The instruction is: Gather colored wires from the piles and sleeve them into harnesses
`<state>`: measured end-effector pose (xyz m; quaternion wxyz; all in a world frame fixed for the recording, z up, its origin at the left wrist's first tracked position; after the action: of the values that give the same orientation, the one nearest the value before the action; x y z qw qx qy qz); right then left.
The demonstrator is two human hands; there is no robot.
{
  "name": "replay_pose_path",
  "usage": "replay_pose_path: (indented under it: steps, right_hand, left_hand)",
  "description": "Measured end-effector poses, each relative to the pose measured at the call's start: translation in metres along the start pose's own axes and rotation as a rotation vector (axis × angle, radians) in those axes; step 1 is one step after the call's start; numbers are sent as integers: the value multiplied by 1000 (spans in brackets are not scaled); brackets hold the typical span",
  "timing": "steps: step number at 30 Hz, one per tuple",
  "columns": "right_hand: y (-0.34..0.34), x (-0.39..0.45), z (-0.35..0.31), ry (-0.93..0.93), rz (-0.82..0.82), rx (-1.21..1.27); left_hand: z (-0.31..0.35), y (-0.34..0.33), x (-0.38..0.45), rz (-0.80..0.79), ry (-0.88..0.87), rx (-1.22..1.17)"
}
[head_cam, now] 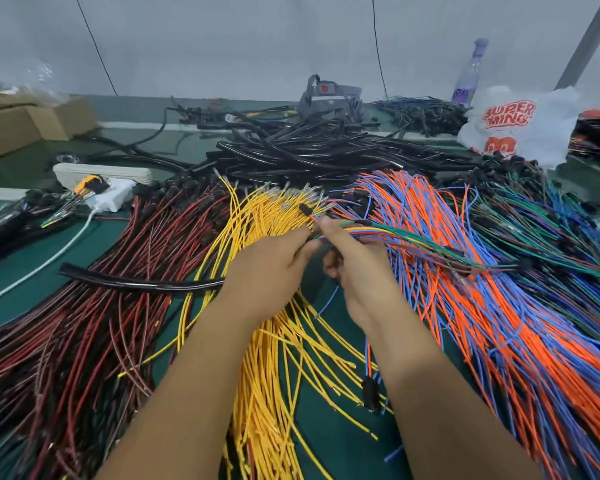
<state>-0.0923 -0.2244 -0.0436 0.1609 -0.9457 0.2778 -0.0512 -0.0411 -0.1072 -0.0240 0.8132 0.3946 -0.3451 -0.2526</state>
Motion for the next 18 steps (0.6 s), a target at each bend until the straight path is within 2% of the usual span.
replay_pose_path:
  steps: [4, 7, 10, 13, 18]
  right_hand:
    - [-2, -2, -5, -72, -82, 319]
    - [4, -2, -7, -61, -63, 399]
    - [8, -2, -10, 25, 2, 303]
    - [9, -2, -13, 120, 11, 96]
    - [6, -1, -8, 138, -8, -155]
  left_hand:
    - [-7, -1, 3, 17, 43, -124]
    - [-12, -2, 5, -13, 52, -140]
    - [-15, 0, 5, -14, 68, -38]
    - [-13, 3, 5, -5, 85, 84]
    - [-5, -2, 4, -89, 42, 149]
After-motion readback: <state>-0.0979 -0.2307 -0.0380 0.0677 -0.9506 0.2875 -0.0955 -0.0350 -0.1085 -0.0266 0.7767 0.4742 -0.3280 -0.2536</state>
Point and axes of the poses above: each hand's wrist, its own x-axis towards the middle knuckle, its own y-axis out of the back of the hand, z = x × y, the point moved 4 cm from there along x, towards the middle knuckle, and after that the axes turned 3 degrees about -z, right-handed, at the moved point
